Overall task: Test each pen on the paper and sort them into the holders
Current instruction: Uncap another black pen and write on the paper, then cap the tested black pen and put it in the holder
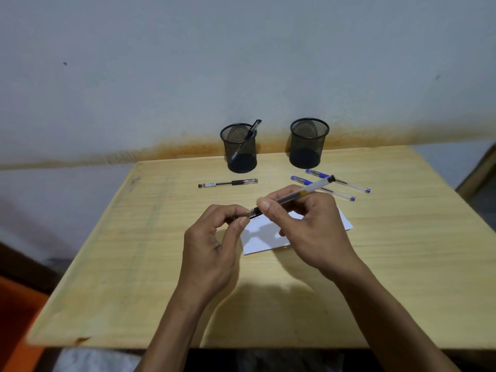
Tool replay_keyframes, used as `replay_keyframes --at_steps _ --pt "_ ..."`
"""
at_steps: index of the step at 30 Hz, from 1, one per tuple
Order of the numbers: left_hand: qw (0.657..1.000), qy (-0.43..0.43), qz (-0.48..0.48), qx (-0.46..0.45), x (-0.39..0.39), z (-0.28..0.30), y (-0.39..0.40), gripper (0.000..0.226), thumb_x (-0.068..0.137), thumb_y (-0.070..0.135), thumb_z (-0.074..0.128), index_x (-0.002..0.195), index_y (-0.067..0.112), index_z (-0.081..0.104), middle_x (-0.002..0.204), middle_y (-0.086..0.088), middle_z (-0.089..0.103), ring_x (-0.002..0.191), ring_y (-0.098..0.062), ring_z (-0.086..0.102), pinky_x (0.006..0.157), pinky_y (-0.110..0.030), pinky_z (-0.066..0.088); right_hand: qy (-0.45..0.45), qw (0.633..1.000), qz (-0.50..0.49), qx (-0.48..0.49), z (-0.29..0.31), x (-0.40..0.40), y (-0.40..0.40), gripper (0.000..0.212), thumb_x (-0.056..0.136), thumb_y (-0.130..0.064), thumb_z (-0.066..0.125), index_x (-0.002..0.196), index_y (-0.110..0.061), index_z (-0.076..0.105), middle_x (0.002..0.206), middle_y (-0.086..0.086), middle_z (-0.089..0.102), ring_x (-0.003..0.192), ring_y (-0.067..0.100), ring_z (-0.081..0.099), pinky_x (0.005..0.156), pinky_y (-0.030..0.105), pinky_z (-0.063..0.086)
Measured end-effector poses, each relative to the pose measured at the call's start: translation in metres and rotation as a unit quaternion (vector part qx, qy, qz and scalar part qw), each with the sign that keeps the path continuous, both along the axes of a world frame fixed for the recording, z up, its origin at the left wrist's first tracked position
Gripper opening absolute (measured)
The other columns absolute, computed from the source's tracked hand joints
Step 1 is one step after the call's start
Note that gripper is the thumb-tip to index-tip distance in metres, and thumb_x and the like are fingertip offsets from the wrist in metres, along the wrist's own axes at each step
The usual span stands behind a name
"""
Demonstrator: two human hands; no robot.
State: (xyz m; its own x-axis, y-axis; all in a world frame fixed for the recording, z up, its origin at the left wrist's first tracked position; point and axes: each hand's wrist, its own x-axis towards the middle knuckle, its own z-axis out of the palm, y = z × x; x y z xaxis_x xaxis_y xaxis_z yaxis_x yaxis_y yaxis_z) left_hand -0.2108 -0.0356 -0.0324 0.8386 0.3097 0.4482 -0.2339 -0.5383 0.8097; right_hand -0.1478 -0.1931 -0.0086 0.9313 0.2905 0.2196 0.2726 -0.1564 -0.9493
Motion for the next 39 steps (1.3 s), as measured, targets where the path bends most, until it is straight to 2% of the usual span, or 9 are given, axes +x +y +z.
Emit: replay_keyframes --at_steps 8,14,16,19,22,27,32,36,39 --pt "1.000 -0.007 0.013 0.015 0.001 0.008 -0.006 0.017 0.089 0.005 0.068 0.093 0.021 0.073 0.087 0.010 0.069 0.088 -0.012 0.067 0.077 -0.019 0.050 0.003 1.000 -0.003 0.027 0.002 -0.002 0.000 0.009 0.087 -0.036 0.074 0.079 -0.032 0.074 0.060 -0.022 0.067 0.061 -0.003 0.061 0.068 0.019 0.047" --pt "0.996 -0.014 0.044 0.081 0.003 0.013 0.000 0.011 0.087 0.008 0.071 0.093 0.017 0.074 0.087 0.011 0.069 0.085 -0.006 0.065 0.076 -0.013 0.048 0.082 0.989 -0.106 0.064 -0.005 0.000 -0.011 0.025 0.079 -0.043 0.079 0.091 -0.023 0.069 0.077 -0.002 0.071 0.064 0.005 0.066 0.058 0.020 0.053" --pt "0.990 -0.017 0.065 0.123 0.003 0.016 0.008 0.011 0.086 0.007 0.072 0.094 0.015 0.074 0.085 0.010 0.068 0.082 -0.005 0.063 0.074 -0.011 0.046 -0.033 0.981 -0.190 0.020 -0.010 0.000 -0.018 0.025 0.080 -0.038 0.081 0.094 -0.023 0.066 0.083 -0.002 0.067 0.073 0.009 0.064 0.062 0.021 0.054" --pt "0.974 -0.019 0.054 0.219 0.008 0.023 0.014 0.012 0.087 0.004 0.071 0.097 0.011 0.073 0.088 0.006 0.068 0.079 -0.005 0.060 0.073 -0.013 0.044 -0.243 0.958 -0.109 -0.106 -0.009 0.003 -0.014 0.024 0.084 -0.019 0.081 0.107 -0.018 0.074 0.095 -0.002 0.067 0.076 0.007 0.060 0.067 0.019 0.053" --pt "0.964 -0.017 0.025 0.263 0.013 0.026 0.010 0.014 0.088 0.005 0.070 0.100 0.009 0.073 0.092 0.000 0.069 0.083 -0.013 0.063 0.074 -0.023 0.047 -0.313 0.927 -0.042 -0.202 -0.013 0.007 0.000 0.026 0.085 -0.014 0.079 0.110 -0.012 0.076 0.101 0.003 0.069 0.082 0.010 0.063 0.071 0.021 0.054" --pt "0.974 -0.001 0.011 0.225 0.019 0.030 0.008 0.014 0.089 0.009 0.069 0.101 0.015 0.072 0.093 0.006 0.070 0.084 -0.004 0.061 0.078 -0.008 0.043 -0.374 0.898 -0.028 -0.230 -0.024 0.019 0.008 0.023 0.087 -0.018 0.076 0.108 -0.011 0.074 0.095 0.007 0.072 0.083 0.020 0.066 0.070 0.028 0.055" --pt "0.986 0.009 -0.001 0.167 0.032 0.032 0.013 0.022 0.086 0.025 0.072 0.108 0.021 0.070 0.091 0.014 0.066 0.087 0.000 0.061 0.078 -0.006 0.045 -0.316 0.926 -0.032 -0.202 -0.026 0.038 0.015 0.011 0.090 -0.022 0.071 0.099 -0.016 0.068 0.091 0.000 0.068 0.075 0.010 0.060 0.065 0.027 0.057" --pt "0.995 0.012 0.062 0.078 0.061 0.028 0.034 0.032 0.083 0.035 0.076 0.110 0.022 0.067 0.096 0.011 0.067 0.091 -0.003 0.063 0.081 -0.015 0.049 -0.183 0.974 -0.136 -0.001 -0.002 0.076 0.015 0.013 0.086 -0.019 0.079 0.083 -0.017 0.066 0.070 0.004 0.070 0.059 0.014 0.062 0.058 0.020 0.053" --pt "0.992 0.035 0.119 0.036 0.096 0.025 0.051 0.033 0.082 0.035 0.076 0.110 0.020 0.067 0.100 0.008 0.067 0.092 -0.002 0.061 0.083 -0.028 0.052 -0.083 0.972 -0.178 0.130 0.022 0.112 0.024 0.014 0.088 -0.018 0.077 0.085 -0.008 0.068 0.071 0.010 0.074 0.059 0.014 0.069 0.062 0.028 0.059"
